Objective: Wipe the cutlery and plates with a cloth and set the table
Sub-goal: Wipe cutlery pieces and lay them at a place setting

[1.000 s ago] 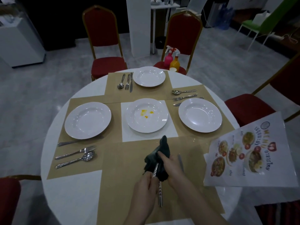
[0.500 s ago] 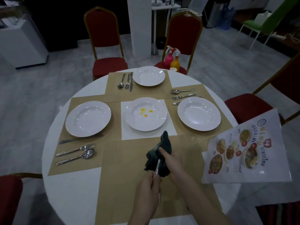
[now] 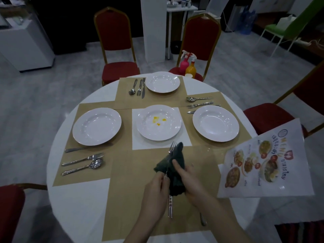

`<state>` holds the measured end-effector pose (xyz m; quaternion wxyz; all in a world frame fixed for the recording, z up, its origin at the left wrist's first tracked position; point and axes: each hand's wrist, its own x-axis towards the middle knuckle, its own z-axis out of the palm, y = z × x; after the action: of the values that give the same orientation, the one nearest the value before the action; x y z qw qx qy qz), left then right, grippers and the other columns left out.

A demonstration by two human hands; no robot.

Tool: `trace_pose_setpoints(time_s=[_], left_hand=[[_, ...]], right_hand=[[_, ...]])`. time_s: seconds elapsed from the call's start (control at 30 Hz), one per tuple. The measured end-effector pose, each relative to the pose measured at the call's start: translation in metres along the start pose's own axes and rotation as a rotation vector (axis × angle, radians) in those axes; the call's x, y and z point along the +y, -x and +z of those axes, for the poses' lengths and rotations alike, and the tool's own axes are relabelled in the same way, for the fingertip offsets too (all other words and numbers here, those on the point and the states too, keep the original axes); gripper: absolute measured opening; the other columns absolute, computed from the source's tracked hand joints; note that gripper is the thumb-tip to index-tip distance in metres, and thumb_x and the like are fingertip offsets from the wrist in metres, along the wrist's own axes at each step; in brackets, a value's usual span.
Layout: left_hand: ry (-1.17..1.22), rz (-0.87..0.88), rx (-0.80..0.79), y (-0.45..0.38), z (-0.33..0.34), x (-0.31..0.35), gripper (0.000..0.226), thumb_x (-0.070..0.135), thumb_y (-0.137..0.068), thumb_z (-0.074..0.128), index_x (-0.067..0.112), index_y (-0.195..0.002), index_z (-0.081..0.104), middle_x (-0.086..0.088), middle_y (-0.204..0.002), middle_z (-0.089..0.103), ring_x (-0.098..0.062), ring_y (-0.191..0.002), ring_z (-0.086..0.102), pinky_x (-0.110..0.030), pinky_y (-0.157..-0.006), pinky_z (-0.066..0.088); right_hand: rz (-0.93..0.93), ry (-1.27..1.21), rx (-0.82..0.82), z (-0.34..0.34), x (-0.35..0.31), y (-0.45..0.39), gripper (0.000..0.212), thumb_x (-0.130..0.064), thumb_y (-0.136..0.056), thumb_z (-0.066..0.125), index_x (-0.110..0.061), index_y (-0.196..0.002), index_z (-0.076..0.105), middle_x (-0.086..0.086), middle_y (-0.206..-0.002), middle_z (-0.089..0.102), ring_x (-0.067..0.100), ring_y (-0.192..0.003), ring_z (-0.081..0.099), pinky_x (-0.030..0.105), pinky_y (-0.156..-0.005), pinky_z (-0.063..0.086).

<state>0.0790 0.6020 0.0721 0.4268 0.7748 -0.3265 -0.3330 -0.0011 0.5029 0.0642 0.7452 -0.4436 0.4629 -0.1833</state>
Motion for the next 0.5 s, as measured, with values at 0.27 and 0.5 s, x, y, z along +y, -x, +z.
trace_pose_setpoints(time_s=[0.27, 0.5], left_hand=[[-0.096, -0.013, -0.069, 0.012, 0.012, -0.003, 0.027, 0.021, -0.100, 0.043, 0.020, -0.074, 0.044, 0.004, -0.059, 0.051, -0.005, -0.048, 0.042, -0.023, -0.049, 0.028], [-0.143, -0.011, -0.082, -0.001, 0.006, -0.002, 0.030, 0.019, -0.100, 0.043, 0.020, -0.070, 0.044, 0.004, -0.059, 0.055, -0.009, -0.051, 0.046, -0.029, -0.053, 0.035]], right_hand=[[0.032, 0.042, 0.158, -0.001, 0.006, -0.018, 0.019, -0.039, -0.085, 0.070, -0.021, -0.092, 0.071, 0.003, -0.089, 0.076, 0.021, -0.088, 0.072, 0.041, -0.086, 0.056], [0.021, 0.037, 0.178, 0.011, 0.000, -0.021, 0.020, -0.031, -0.090, 0.066, -0.011, -0.092, 0.069, 0.002, -0.078, 0.073, 0.017, -0.076, 0.069, 0.026, -0.063, 0.053]])
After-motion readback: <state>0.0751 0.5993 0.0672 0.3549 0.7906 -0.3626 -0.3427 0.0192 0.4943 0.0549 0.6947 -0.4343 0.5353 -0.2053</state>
